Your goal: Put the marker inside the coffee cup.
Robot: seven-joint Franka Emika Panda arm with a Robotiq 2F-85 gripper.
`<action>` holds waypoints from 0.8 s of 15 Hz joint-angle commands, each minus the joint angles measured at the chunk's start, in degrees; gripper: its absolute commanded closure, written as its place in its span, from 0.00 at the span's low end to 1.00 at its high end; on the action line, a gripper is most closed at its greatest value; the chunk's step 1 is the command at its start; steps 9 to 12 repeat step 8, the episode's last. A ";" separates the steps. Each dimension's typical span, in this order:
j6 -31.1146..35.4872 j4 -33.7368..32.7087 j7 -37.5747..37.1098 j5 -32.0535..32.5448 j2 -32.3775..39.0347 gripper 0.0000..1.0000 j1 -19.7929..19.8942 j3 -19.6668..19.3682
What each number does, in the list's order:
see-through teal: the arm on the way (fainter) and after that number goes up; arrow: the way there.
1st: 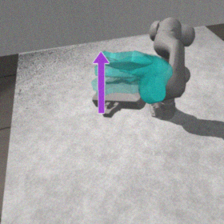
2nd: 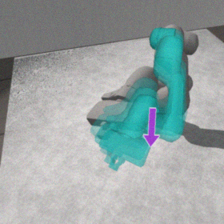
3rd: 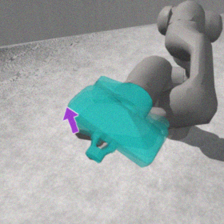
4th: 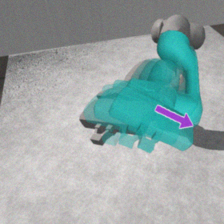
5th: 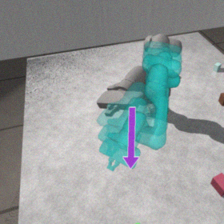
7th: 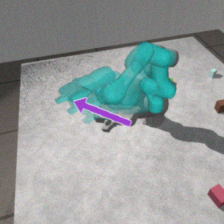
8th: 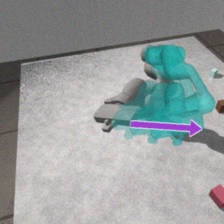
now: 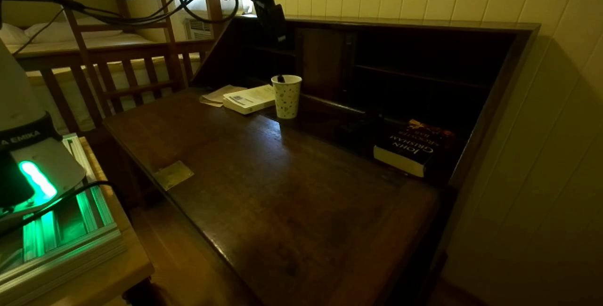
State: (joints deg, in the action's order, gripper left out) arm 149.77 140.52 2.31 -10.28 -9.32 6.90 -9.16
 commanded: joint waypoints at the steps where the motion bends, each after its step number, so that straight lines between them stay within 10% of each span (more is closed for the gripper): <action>1: -2.11 -0.36 1.82 4.29 -0.95 0.00 1.03 -0.22; 12: -0.13 -0.05 2.46 2.88 -0.05 0.00 0.47 -0.25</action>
